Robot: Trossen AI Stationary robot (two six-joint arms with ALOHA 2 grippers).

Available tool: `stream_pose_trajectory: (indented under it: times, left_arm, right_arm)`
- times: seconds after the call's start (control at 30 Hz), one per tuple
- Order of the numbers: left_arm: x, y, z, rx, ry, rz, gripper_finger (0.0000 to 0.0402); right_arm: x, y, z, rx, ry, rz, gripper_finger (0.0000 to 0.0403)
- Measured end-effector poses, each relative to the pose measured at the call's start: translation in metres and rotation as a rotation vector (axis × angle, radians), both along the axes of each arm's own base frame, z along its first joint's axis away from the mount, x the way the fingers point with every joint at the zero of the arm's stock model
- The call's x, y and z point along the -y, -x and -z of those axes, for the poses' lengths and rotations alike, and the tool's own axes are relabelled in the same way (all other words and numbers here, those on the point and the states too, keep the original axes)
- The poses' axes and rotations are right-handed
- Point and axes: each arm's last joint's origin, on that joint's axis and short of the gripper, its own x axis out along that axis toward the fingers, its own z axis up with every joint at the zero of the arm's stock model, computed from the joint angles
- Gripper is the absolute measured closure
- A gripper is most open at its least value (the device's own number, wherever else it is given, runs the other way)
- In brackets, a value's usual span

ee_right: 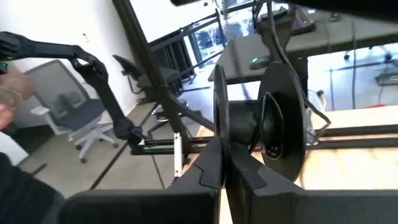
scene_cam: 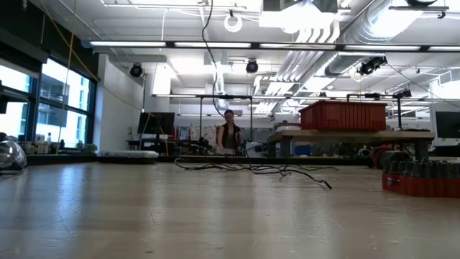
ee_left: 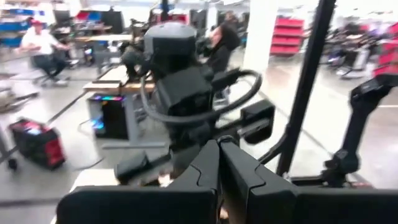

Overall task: Coil cords
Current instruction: Coil the black wire into the spool

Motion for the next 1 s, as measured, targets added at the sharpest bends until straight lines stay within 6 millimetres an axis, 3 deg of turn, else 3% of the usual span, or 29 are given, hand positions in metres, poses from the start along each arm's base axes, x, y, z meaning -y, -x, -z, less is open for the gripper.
stream_pose_trajectory:
  times: [0.37, 0.63, 0.77, 1.0]
  left_arm:
    - [0.013, 0.021, 0.002, -0.097, 0.027, -0.159, 0.0401]
    - [0.01, 0.011, 0.008, -0.124, 0.035, -0.252, 0.0396]
    - [0.01, -0.003, 0.017, -0.155, 0.038, -0.256, 0.0371]
    - [0.01, -0.019, 0.021, -0.13, 0.06, -0.246, 0.0294]
  right_arm:
    - [0.022, 0.03, -0.024, 0.124, 0.083, 0.072, 0.0403]
    - [0.023, 0.046, -0.041, 0.246, 0.101, 0.041, 0.0403]
    - [0.023, 0.048, -0.048, 0.313, 0.113, 0.04, 0.0403]
    - [0.022, 0.05, -0.054, 0.372, 0.123, 0.034, 0.0403]
